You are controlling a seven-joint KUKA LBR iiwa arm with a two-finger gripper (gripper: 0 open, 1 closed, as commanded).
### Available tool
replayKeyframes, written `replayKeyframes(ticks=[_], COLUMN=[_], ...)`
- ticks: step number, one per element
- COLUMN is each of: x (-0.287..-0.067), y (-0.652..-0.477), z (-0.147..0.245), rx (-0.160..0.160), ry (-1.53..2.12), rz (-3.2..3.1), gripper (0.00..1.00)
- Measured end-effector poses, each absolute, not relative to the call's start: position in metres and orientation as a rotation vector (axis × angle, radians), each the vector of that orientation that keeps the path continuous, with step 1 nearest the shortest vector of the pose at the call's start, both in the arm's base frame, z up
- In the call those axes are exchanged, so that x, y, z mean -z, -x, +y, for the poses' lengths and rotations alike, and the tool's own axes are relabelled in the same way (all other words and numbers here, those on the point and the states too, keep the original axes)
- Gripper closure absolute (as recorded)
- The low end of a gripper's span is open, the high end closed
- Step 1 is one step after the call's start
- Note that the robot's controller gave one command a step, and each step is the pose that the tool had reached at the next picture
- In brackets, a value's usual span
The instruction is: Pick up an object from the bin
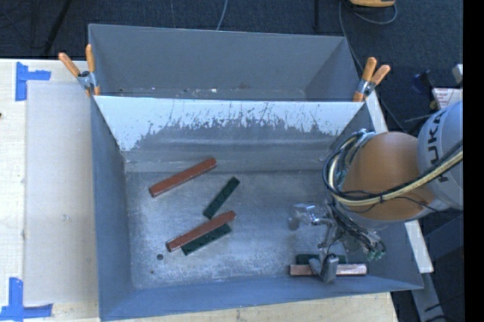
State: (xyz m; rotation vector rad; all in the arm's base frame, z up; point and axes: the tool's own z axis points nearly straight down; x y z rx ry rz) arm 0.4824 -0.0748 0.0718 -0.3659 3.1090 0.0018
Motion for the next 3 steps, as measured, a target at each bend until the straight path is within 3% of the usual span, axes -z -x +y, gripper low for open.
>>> replayKeyframes(ticks=[1, 2, 3], x=[-0.1, -0.099, -0.072], y=[-0.472, -0.477, -0.479], z=[-0.088, -0.052, -0.023], rx=[0.001, -0.003, 0.006], ry=[0.696, 1.018, 1.196], rz=[3.059, 2.972, 2.892], gripper=[0.0, 0.0, 0.0])
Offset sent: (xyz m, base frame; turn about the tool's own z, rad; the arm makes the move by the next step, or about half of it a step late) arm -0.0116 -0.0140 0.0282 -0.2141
